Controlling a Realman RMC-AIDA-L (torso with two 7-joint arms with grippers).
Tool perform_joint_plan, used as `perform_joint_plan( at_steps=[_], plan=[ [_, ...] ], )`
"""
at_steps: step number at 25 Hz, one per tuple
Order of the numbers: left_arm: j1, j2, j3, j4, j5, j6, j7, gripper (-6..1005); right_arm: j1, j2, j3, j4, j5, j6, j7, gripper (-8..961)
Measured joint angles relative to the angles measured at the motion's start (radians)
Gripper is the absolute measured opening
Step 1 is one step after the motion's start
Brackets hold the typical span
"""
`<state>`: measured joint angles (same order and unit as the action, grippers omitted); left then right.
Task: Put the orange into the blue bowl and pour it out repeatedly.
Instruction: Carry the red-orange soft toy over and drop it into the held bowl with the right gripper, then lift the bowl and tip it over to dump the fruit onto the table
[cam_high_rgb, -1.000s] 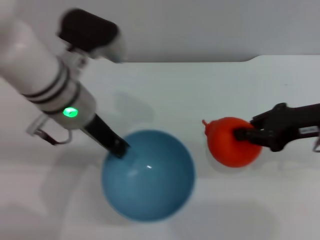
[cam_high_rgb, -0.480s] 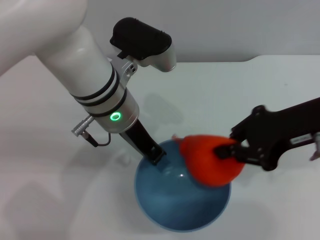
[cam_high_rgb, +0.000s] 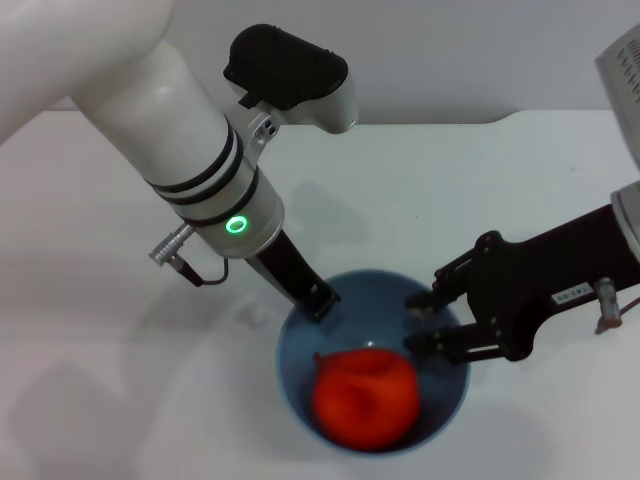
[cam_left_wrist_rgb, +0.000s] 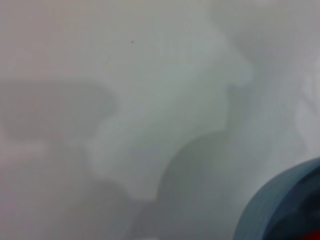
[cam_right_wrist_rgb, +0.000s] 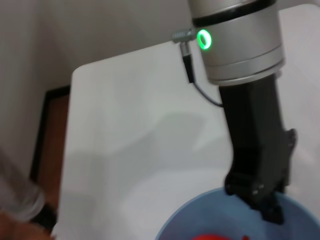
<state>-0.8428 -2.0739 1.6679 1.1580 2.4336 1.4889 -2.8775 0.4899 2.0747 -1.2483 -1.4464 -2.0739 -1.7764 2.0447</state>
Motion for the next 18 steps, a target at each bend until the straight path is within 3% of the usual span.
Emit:
perform_joint_plan(
  at_steps=[4,8,13,15,17,18],
  plan=[
    [0.014,0.006,0.0,0.005,0.005,-0.047,0.007,-2,-0.006,-0.002,0.078,-0.005,-0.004,0.017,0.054,317],
    [0.085,0.014,-0.011,0.064,0.02,-0.136,0.03,-2,-0.016,-0.006,0.208,0.0,-0.05,0.021,0.118,449],
    [0.263,0.015,-0.034,0.254,0.047,-0.3,0.087,-2,-0.04,-0.007,0.33,0.007,-0.175,0.015,0.183,514],
    [0.404,0.015,-0.023,0.378,0.047,-0.444,0.145,-2,-0.046,-0.008,0.385,0.032,-0.226,0.014,0.219,514],
    [0.404,0.015,-0.023,0.378,0.047,-0.444,0.145,-1,-0.049,-0.011,0.419,0.053,-0.247,0.013,0.229,513],
    [0.442,0.015,-0.011,0.409,0.047,-0.493,0.165,-1,-0.049,-0.011,0.419,0.053,-0.247,0.013,0.229,513]
  ],
)
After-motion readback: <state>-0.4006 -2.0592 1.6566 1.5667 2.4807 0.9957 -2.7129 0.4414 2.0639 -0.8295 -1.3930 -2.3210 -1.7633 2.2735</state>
